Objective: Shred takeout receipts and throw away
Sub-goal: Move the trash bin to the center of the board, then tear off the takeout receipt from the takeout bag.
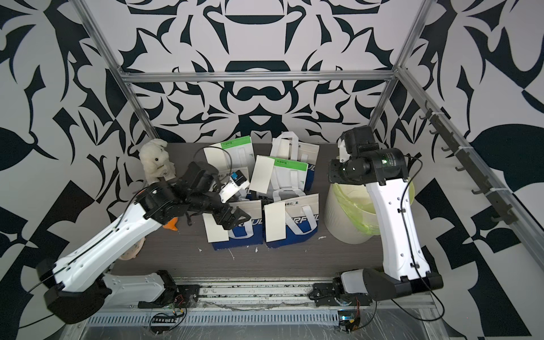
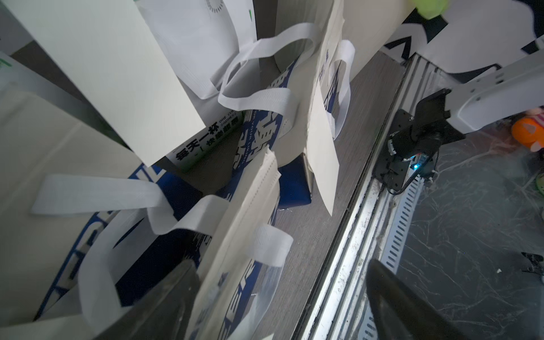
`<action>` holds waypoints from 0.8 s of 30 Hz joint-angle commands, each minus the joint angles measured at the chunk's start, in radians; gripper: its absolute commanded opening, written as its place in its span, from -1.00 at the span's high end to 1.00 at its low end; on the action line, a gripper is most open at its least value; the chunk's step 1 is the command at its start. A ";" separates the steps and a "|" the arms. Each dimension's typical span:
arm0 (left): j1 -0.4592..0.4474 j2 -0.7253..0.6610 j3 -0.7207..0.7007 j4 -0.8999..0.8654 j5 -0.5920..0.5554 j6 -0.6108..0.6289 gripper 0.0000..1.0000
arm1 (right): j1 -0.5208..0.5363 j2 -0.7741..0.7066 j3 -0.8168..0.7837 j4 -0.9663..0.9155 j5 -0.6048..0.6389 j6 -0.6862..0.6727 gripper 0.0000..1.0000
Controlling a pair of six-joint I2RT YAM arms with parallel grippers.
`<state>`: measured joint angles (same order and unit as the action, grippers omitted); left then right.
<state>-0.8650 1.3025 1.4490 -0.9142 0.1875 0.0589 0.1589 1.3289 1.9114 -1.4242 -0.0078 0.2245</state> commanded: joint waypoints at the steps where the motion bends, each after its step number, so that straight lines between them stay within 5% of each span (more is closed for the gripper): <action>1: -0.052 0.075 0.076 -0.017 -0.054 0.003 -0.79 | 0.006 -0.094 0.043 -0.023 -0.119 0.014 -0.10; 5: -0.071 0.145 0.133 0.028 0.006 0.014 -0.54 | 0.007 -0.192 -0.021 0.086 -0.466 0.012 -0.09; 8: -0.071 0.153 0.127 0.076 0.001 0.024 -0.40 | 0.006 -0.262 -0.065 0.159 -0.588 0.056 -0.09; 14: -0.070 0.148 0.103 0.134 -0.007 0.035 -0.16 | 0.006 -0.340 -0.177 0.219 -0.687 0.125 -0.08; 24: -0.071 0.216 0.131 0.134 0.030 0.062 0.27 | 0.007 -0.408 -0.360 0.260 -0.638 0.186 -0.05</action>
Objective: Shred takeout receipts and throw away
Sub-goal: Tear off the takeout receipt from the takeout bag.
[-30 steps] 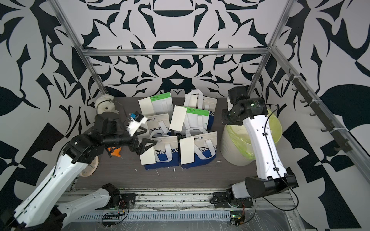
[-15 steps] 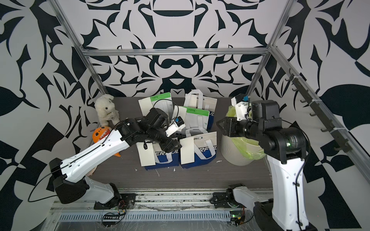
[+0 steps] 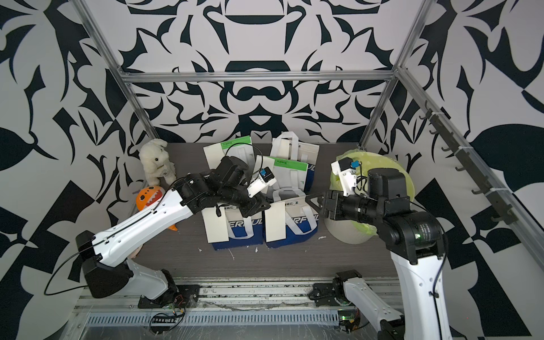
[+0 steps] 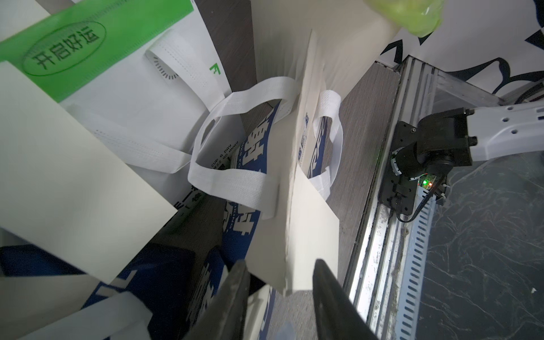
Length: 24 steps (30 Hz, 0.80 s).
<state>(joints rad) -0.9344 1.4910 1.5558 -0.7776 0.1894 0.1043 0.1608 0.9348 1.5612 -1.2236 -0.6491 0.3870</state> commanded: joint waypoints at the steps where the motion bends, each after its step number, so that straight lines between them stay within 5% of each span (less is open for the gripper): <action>1: -0.001 0.035 0.029 -0.006 0.031 0.018 0.27 | 0.005 -0.013 -0.018 0.058 0.006 0.028 -0.05; 5: -0.001 0.055 0.038 -0.015 0.043 0.026 0.46 | 0.019 -0.021 -0.080 0.085 0.015 0.048 -0.06; 9: 0.000 0.058 0.032 -0.021 0.053 0.053 1.00 | 0.079 -0.021 -0.139 0.116 0.063 0.053 -0.22; 15: 0.014 0.003 -0.045 0.058 0.094 0.043 1.00 | 0.301 0.038 -0.203 0.173 0.271 0.075 -0.24; 24: 0.049 -0.173 -0.252 0.293 0.205 0.030 1.00 | 0.397 0.091 -0.382 0.454 0.270 0.096 -0.14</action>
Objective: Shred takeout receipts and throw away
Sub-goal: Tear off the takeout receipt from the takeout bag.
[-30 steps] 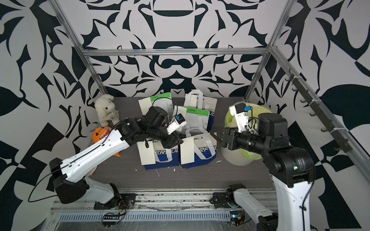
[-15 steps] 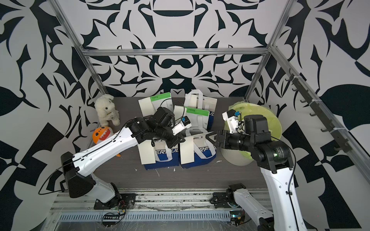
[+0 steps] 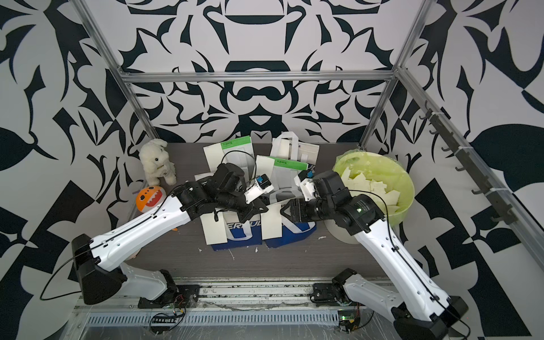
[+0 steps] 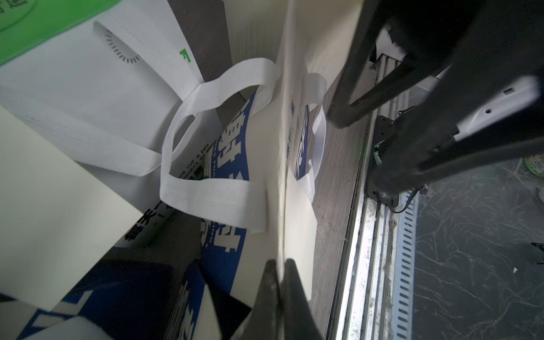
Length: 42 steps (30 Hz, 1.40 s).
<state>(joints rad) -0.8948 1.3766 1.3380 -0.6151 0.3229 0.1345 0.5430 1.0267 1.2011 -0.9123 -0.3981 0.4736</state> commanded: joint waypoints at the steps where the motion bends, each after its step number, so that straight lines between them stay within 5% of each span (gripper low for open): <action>1: 0.013 -0.067 -0.045 0.141 0.076 0.002 1.00 | 0.016 0.003 -0.032 0.163 0.014 0.009 -0.13; 16: 0.017 -0.016 -0.049 0.141 0.127 0.019 1.00 | 0.057 0.082 -0.056 0.302 -0.060 -0.024 0.11; 26: 0.018 -0.004 -0.057 0.145 0.135 0.019 1.00 | 0.112 0.128 -0.030 0.340 -0.040 -0.010 0.57; 33: 0.019 -0.004 -0.059 0.143 0.131 0.019 1.00 | 0.126 0.114 -0.002 0.306 0.008 -0.018 0.35; 42: 0.018 -0.006 -0.068 0.173 0.125 0.008 1.00 | 0.133 0.149 0.003 0.337 0.006 -0.007 0.40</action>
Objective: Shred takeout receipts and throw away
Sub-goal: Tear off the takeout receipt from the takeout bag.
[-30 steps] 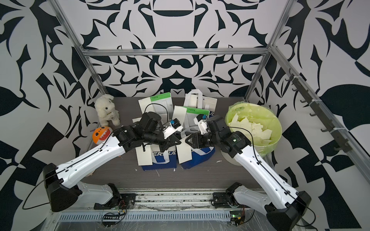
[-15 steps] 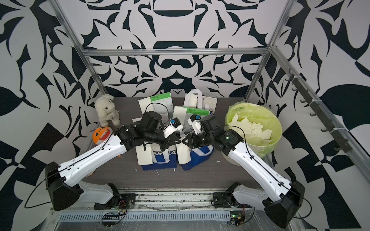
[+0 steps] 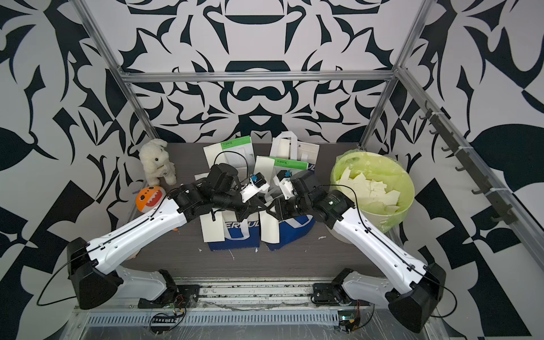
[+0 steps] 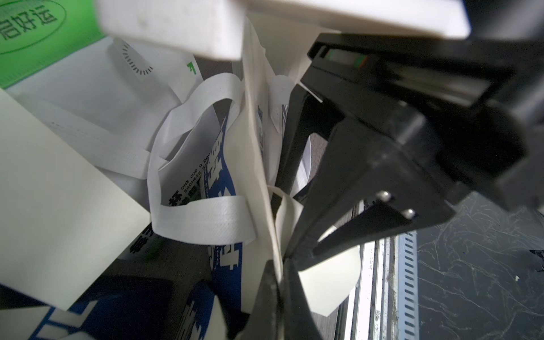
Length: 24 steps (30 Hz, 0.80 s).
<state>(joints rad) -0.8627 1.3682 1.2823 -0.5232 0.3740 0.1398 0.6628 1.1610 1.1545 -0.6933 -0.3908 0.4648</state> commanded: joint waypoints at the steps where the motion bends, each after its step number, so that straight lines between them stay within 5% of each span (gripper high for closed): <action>1: -0.013 0.003 -0.012 0.081 0.073 0.003 1.00 | 0.015 0.017 0.046 0.128 0.001 0.008 0.44; 6: -0.013 -0.004 0.000 0.067 0.047 0.011 1.00 | 0.018 0.023 0.048 0.145 0.017 0.018 0.68; 7: -0.013 -0.007 0.010 0.052 0.038 0.020 0.82 | 0.018 0.022 0.048 0.146 0.023 0.021 0.72; 8: -0.014 -0.011 0.023 0.030 0.030 0.035 0.38 | 0.018 0.020 0.046 0.148 0.026 0.024 0.78; 16: -0.008 -0.143 0.005 -0.026 -0.173 0.114 -0.58 | 0.020 0.009 0.050 0.153 0.045 0.036 1.00; 24: 0.082 -0.184 -0.018 -0.092 -0.051 0.123 -0.54 | 0.021 -0.007 0.082 0.151 0.014 0.035 1.00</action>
<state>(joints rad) -0.7933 1.1622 1.2766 -0.5621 0.2687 0.2462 0.6785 1.1816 1.1786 -0.5934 -0.3634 0.4980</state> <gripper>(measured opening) 0.778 0.047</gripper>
